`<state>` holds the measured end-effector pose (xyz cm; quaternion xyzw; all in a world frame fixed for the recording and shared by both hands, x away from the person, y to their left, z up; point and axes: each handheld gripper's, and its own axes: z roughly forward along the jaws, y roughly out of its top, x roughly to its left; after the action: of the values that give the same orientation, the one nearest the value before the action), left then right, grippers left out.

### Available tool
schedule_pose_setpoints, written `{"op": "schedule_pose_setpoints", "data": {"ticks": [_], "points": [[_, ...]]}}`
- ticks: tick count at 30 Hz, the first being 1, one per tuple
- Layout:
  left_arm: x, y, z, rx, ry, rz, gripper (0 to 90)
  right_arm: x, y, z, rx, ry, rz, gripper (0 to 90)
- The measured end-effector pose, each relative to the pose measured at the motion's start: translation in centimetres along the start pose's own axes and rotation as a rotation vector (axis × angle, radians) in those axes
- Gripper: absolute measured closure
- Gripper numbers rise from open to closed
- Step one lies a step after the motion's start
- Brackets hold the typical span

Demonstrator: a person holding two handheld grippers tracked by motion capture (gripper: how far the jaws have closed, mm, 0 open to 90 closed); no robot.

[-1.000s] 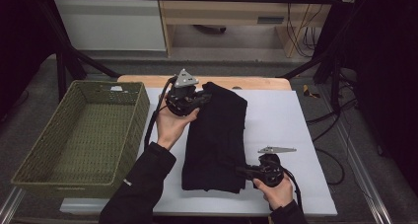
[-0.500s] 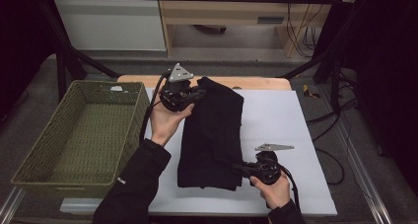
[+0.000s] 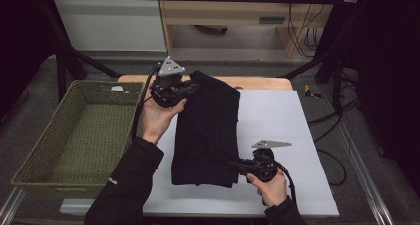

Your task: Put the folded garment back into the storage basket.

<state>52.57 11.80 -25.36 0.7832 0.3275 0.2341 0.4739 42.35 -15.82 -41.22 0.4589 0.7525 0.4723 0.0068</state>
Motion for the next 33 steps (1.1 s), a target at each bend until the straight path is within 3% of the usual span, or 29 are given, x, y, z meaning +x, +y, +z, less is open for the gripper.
{"op": "schedule_pose_setpoints", "data": {"ticks": [20, 33], "points": [[2.8, 0.7, -3.5, 0.016, 0.074, -0.003, 79.0, 2.7, 2.2, 1.7, -0.029, 0.059, -0.032, 71.9], [4.0, 1.2, -6.3, 0.02, 0.126, 0.017, 79.0, 4.6, 3.4, 2.8, -0.046, 0.093, -0.059, 71.8]]}}
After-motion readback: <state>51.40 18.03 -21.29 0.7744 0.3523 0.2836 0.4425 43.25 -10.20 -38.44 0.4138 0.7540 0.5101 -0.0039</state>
